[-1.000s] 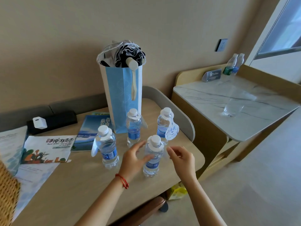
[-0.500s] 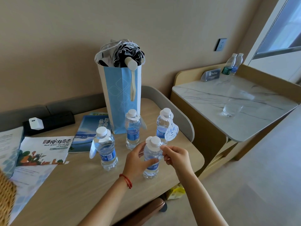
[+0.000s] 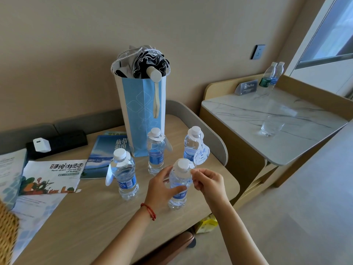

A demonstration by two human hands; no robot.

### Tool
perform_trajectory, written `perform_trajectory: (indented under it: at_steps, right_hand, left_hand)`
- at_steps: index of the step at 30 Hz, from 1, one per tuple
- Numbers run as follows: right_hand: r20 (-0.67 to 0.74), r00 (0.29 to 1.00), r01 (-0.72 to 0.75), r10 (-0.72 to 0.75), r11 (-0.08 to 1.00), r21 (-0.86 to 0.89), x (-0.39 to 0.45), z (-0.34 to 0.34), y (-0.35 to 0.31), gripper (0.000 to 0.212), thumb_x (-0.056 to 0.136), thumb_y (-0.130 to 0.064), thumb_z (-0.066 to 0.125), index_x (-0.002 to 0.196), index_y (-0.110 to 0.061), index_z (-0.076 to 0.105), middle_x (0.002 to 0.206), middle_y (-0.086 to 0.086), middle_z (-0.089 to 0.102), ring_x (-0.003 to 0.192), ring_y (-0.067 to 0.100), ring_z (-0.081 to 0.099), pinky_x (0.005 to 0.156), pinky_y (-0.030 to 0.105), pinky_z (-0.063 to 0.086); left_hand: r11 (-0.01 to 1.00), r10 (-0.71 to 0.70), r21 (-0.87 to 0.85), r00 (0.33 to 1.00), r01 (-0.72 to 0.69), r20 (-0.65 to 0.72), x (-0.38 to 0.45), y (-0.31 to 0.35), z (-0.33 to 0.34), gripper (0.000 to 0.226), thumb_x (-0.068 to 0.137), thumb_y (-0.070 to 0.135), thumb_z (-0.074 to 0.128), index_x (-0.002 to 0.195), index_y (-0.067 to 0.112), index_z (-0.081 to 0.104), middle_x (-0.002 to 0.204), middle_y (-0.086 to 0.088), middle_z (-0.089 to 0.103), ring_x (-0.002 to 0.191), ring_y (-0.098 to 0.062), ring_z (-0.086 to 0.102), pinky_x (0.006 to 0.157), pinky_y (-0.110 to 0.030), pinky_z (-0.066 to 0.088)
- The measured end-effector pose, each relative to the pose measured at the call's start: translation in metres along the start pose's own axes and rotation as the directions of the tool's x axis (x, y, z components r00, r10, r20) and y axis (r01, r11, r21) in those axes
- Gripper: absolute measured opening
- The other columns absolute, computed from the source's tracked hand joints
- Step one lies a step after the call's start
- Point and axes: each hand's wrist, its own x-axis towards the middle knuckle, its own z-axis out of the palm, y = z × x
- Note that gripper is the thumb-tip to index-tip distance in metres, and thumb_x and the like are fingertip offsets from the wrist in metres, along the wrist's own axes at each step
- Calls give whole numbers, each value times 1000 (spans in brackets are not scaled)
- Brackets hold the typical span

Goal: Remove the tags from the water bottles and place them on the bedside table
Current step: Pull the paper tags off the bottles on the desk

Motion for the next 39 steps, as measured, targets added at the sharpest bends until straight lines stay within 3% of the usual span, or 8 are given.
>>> perform_trajectory:
  at_steps: [3, 9, 15, 18, 21, 27, 34, 39]
  right_hand:
    - [5, 1000, 13, -13, 999, 34, 1, 1, -4, 15, 81, -10, 68, 66, -11, 73, 53, 0, 60, 47, 8, 47, 47, 19, 41]
    - [2, 998, 69, -69, 997, 14, 7, 6, -18, 13, 79, -10, 68, 67, -10, 74, 53, 1, 60, 46, 7, 47, 47, 19, 41]
    - [-79, 995, 66, -65, 998, 18, 10, -12, -19, 14, 79, -11, 69, 65, -11, 73, 52, 0, 60, 46, 8, 48, 47, 21, 41]
    - [-172, 984, 45, -44, 999, 2, 8, -37, -8, 10, 79, -12, 70, 70, -7, 72, 53, 0, 59, 48, 9, 48, 49, 21, 42]
    - [-274, 961, 14, -40, 995, -98, 7, -60, 7, 11, 79, -13, 70, 71, -7, 72, 56, 1, 61, 49, 9, 50, 51, 23, 44]
    - [-327, 945, -80, -14, 959, -273, 26, -83, 40, 13, 82, -15, 68, 70, -13, 70, 62, 2, 64, 54, 11, 54, 51, 23, 43]
    - [-279, 954, -228, 112, 874, -429, 54, -83, 81, 18, 81, -18, 69, 64, -16, 66, 62, 6, 64, 63, 20, 57, 58, 29, 47]
    - [-299, 937, -312, 180, 816, -487, 66, -80, 93, 15, 84, -19, 65, 69, -15, 66, 64, 3, 65, 56, 14, 57, 61, 30, 48]
  left_hand:
    - [1000, 1, -8, 1000, -1, -2, 0, 0, 0, 66, 61, 27, 82, 117, 30, 49, 116, 6, 59, 107, -12, 57, 84, -20, 49]
    - [995, 4, -101, 1000, -3, 5, -3, 0, 0, 68, 58, 31, 83, 119, 25, 54, 116, -4, 64, 109, -16, 59, 93, -38, 51]
    - [992, -8, -127, 1000, 10, 15, -2, -3, 0, 67, 55, 34, 83, 114, 33, 52, 116, -1, 63, 109, -15, 59, 92, -32, 50]
    - [993, -10, -120, 1000, 11, 12, -1, -4, 0, 65, 55, 31, 84, 110, 39, 50, 114, 6, 62, 106, -7, 58, 83, -13, 48]
    - [992, -2, -128, 1000, 3, 10, -2, -5, 0, 68, 52, 36, 83, 111, 40, 49, 113, 10, 60, 106, -4, 58, 81, -8, 46]
    - [987, -10, -161, 1000, 14, 23, -3, -4, 2, 80, 51, 38, 80, 123, 22, 50, 124, -4, 59, 115, -16, 55, 97, -30, 46]
    - [986, -34, -161, 999, 38, 27, -3, -4, 2, 75, 50, 42, 80, 119, 33, 50, 123, 3, 58, 116, -12, 54, 96, -26, 44]
    - [987, -48, -152, 999, 51, 20, -3, -6, 2, 68, 50, 44, 81, 110, 47, 49, 115, 18, 58, 112, -5, 55, 89, -13, 45]
